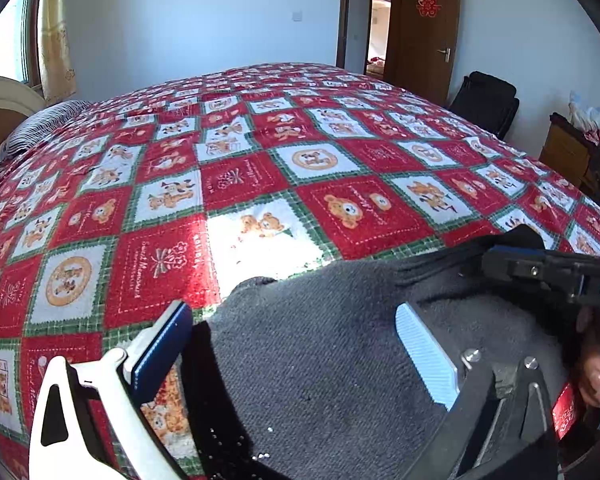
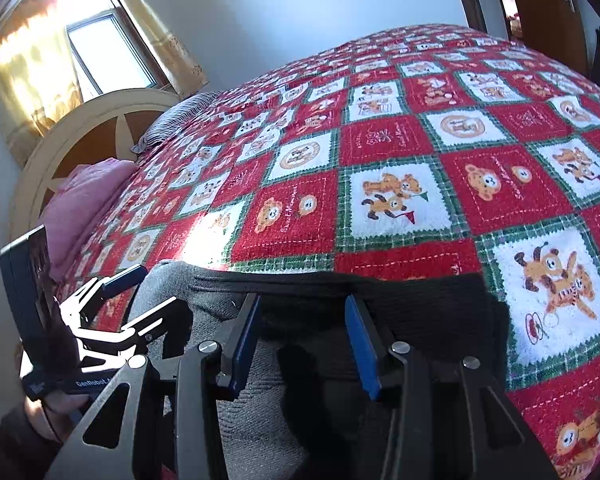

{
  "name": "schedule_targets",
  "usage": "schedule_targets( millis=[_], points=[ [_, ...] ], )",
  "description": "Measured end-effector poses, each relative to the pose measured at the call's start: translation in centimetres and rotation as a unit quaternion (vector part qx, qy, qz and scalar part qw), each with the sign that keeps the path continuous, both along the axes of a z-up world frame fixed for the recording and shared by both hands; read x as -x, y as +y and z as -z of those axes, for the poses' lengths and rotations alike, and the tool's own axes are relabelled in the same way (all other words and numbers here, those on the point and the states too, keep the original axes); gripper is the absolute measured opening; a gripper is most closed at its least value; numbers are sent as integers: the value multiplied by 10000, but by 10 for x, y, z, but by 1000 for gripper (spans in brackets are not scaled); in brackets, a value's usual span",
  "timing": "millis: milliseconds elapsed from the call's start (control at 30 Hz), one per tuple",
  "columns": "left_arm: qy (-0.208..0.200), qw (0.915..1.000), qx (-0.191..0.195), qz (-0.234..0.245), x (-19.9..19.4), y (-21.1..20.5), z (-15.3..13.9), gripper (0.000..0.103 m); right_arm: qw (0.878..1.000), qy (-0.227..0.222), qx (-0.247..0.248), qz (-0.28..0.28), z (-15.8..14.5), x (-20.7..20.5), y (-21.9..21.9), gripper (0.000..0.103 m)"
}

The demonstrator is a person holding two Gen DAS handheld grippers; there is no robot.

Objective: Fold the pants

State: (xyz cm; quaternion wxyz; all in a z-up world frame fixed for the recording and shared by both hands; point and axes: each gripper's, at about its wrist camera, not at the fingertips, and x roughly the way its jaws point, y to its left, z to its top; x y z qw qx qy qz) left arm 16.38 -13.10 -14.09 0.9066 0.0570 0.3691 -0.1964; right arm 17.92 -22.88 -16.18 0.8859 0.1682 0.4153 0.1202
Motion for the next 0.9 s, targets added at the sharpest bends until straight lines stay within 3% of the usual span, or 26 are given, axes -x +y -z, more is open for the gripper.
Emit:
schedule_targets(
  millis=[167, 367, 500, 633, 767, 900],
  points=[
    [-35, 9995, 312, 58, 23, 10, -13, 103, 9998, -37, 24, 217, -16, 34, -6, 46],
    [-6, 9998, 158, 145, 36, 8, -2, 103, 9988, -20, 492, -44, -22, 90, -3, 47],
    [45, 9998, 10, 181, 34, 3, 12, 103, 9980, 59, 616, -150, -2, 96, -11, 47],
    [3, 9998, -13, 192, 36, 4, 12, 103, 9971, -12, 748, -152, -3, 98, -6, 47],
    [47, 9998, -13, 189, 40, 10, 8, 103, 9987, -114, 478, -96, -14, 103, -12, 47],
    [37, 9999, 93, 75, 44, 26, 6, 103, 9980, -497, 323, 207, -33, 109, -28, 49]
  ],
)
